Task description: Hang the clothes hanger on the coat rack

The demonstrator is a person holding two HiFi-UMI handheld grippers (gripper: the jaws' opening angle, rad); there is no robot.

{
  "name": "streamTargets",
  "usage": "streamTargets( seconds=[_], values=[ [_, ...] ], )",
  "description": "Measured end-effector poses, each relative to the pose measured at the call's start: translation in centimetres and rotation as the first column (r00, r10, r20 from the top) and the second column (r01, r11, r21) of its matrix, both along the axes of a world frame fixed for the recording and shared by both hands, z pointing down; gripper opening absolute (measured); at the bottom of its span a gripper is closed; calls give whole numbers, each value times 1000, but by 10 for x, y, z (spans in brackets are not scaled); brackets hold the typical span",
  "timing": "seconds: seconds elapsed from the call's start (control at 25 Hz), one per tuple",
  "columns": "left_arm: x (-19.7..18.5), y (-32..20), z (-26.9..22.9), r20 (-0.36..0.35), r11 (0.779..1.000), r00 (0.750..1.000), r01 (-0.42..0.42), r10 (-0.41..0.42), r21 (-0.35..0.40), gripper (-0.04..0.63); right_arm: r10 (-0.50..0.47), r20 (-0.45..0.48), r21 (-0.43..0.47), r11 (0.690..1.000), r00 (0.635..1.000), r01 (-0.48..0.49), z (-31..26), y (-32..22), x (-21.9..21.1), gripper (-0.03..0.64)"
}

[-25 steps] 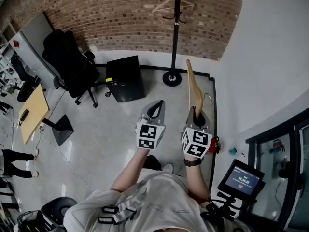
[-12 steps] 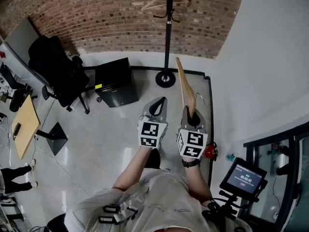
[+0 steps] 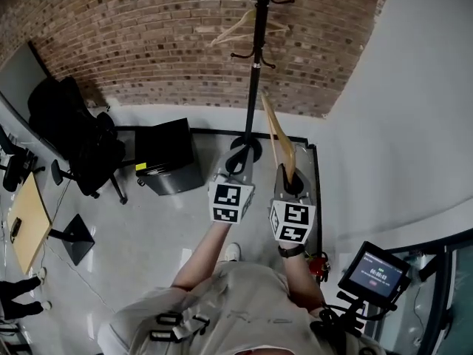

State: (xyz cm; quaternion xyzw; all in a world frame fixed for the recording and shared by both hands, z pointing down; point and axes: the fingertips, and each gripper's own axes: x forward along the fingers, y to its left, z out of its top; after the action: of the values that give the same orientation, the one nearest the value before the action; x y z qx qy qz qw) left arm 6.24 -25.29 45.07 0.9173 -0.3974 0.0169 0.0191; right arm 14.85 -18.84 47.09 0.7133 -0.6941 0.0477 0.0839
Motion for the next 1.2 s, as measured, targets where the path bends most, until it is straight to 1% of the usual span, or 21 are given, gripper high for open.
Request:
streamTargets(
  seconds=[0.08, 0.12, 0.16, 0.28, 0.32, 0.4, 0.56, 0.64, 0.72, 0.8, 0.84, 0.96, 1.08, 1.12, 1.2],
  values=[
    [3, -25, -4, -8, 999, 1000, 0, 0, 33, 2, 6, 10, -3, 1000, 1000, -6, 1, -24, 5, 41],
    [3, -36, -2, -10, 999, 1000, 3, -3, 37, 2, 10, 14, -4, 1000, 1000, -10, 3, -34, 7, 41],
    [3, -47, 2, -9, 1000, 1000, 8, -8, 27, 2, 14, 16, -8, 1000, 1000, -14, 7, -43, 10, 41],
    [8, -77, 26, 8, 998, 1000, 11, -11, -56, 2, 14, 30, -53, 999, 999, -12, 25, -69, 20, 41],
    [12, -86, 30, 10, 998, 1000, 14, -13, -64, 2, 11, 34, -68, 998, 999, -9, 29, -79, 25, 41],
    [20, -106, 31, 8, 998, 1000, 25, -24, -57, 2, -5, 30, -73, 997, 1000, 7, 31, -102, 36, 41],
    [35, -162, 24, 22, 997, 997, 70, -69, -20, 2, -49, 41, -48, 998, 998, 51, 27, -165, 59, 41],
    [45, -189, 25, 32, 996, 996, 82, -81, -20, 2, -80, 45, -60, 995, 996, 82, 30, -197, 70, 41],
    [56, -211, 21, 22, 995, 995, 94, -93, -19, 2, -124, 10, -78, 989, 992, 125, 31, -226, 80, 41],
    [64, -236, 15, 19, 992, 992, 125, -125, -7, 2, -173, -53, -81, 982, 984, 168, 28, -253, 92, 43],
    [67, -249, 11, 22, 990, 989, 144, -144, 2, 2, -196, -68, -84, 978, 978, 190, 26, -266, 98, 43],
    [76, -281, -4, 21, 980, 980, 196, -197, 30, 2, -261, -73, -94, 963, 963, 254, 22, -298, 115, 43],
    [85, -301, -9, 33, 973, 974, 222, -225, 66, 2, -315, -138, -105, 948, 939, 302, 20, -322, 121, 43],
    [88, -304, -5, 39, 973, 974, 222, -225, 60, 2, -325, -148, -115, 944, 934, 310, 22, -327, 122, 43],
    [89, -310, 7, 46, 975, 973, 223, -224, 22, 2, -341, -148, -132, 937, 928, 323, 28, -339, 124, 43]
  ],
)
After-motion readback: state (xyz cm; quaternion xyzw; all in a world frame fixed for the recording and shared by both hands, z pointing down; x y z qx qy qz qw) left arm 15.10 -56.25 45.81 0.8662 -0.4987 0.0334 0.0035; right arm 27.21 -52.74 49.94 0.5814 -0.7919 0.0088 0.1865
